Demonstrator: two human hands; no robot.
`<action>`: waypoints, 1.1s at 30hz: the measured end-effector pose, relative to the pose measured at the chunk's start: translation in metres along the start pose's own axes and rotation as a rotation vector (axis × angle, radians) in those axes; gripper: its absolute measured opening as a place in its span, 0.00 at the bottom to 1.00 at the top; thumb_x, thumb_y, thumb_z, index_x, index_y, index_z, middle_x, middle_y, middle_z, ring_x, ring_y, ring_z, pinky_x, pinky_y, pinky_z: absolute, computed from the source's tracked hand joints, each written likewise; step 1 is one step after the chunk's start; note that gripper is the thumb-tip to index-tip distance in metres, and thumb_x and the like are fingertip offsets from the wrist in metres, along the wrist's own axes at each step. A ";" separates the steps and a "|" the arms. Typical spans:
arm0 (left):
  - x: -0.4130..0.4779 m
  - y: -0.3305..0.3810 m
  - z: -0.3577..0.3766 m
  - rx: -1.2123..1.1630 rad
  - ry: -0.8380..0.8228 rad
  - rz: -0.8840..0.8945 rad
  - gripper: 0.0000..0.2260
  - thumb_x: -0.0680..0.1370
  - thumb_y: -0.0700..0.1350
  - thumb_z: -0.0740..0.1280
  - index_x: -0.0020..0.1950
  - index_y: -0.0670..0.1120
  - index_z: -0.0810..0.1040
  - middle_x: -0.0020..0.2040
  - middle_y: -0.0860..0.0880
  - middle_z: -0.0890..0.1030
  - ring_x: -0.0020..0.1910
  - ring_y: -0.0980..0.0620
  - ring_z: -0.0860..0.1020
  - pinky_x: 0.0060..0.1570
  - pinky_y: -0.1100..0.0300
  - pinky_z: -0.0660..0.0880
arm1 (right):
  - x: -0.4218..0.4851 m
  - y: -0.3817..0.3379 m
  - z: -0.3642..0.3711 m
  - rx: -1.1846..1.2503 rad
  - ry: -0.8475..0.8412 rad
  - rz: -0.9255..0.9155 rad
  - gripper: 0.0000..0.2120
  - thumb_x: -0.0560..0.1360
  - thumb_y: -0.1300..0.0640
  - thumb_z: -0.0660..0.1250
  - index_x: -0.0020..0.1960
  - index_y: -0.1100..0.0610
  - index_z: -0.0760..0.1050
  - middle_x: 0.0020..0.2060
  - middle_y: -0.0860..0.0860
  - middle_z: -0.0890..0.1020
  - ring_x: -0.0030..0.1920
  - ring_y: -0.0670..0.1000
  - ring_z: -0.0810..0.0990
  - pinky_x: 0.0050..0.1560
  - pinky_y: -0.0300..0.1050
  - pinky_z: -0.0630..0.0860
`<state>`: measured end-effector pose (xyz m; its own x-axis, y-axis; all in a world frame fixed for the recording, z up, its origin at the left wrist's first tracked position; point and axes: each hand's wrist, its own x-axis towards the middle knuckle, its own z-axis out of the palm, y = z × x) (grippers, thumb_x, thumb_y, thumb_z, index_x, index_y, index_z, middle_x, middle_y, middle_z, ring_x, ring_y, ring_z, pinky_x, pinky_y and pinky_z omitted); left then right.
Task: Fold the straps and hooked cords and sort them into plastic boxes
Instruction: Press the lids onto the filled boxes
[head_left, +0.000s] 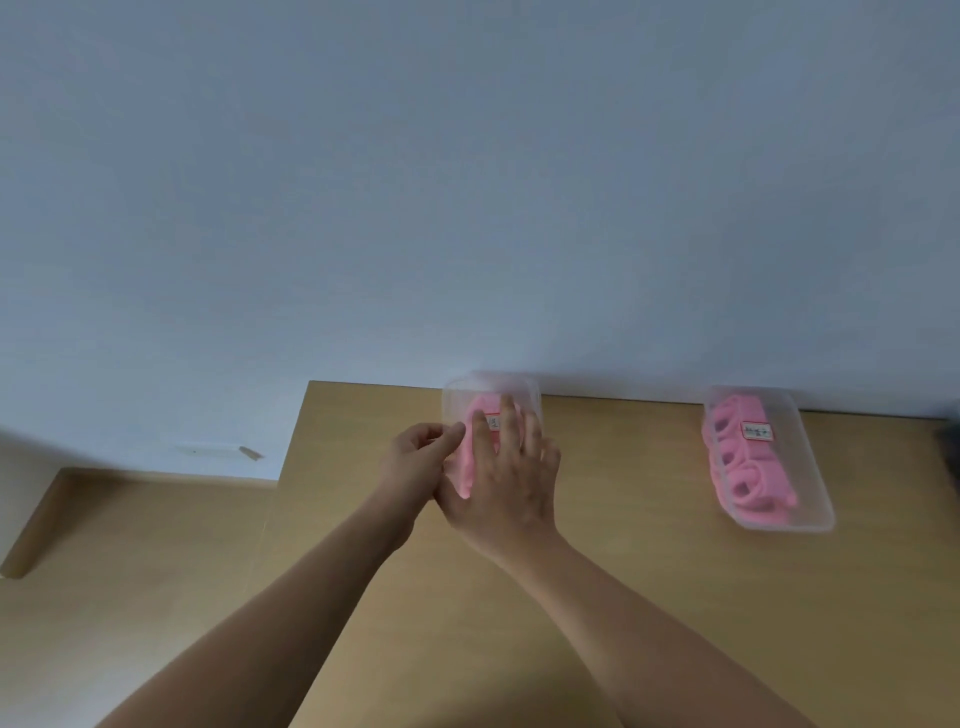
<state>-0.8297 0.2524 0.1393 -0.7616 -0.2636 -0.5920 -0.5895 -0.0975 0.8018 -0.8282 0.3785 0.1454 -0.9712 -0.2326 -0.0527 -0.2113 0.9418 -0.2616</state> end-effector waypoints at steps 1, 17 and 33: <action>0.003 -0.001 0.002 0.013 0.020 0.002 0.07 0.77 0.51 0.74 0.48 0.48 0.85 0.41 0.50 0.87 0.39 0.51 0.84 0.36 0.56 0.77 | 0.003 0.001 0.001 -0.005 -0.008 0.005 0.39 0.72 0.32 0.58 0.76 0.53 0.62 0.78 0.58 0.58 0.76 0.62 0.58 0.66 0.63 0.62; 0.019 0.007 0.008 0.217 0.120 0.028 0.06 0.80 0.41 0.70 0.45 0.42 0.84 0.40 0.45 0.85 0.36 0.50 0.80 0.33 0.59 0.77 | 0.009 0.023 0.015 -0.054 -0.070 -0.091 0.47 0.74 0.24 0.44 0.80 0.56 0.54 0.79 0.64 0.53 0.80 0.62 0.48 0.78 0.60 0.42; 0.019 0.006 0.006 0.338 0.065 0.176 0.19 0.79 0.35 0.67 0.67 0.51 0.74 0.43 0.37 0.82 0.45 0.39 0.83 0.51 0.42 0.82 | 0.038 0.035 0.005 -0.062 0.132 -0.070 0.20 0.78 0.39 0.58 0.59 0.53 0.73 0.60 0.55 0.74 0.59 0.59 0.75 0.53 0.53 0.70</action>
<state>-0.8490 0.2526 0.1323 -0.8470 -0.3094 -0.4323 -0.5147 0.2735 0.8126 -0.8715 0.4014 0.1296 -0.9590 -0.2680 0.0916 -0.2814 0.9385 -0.1999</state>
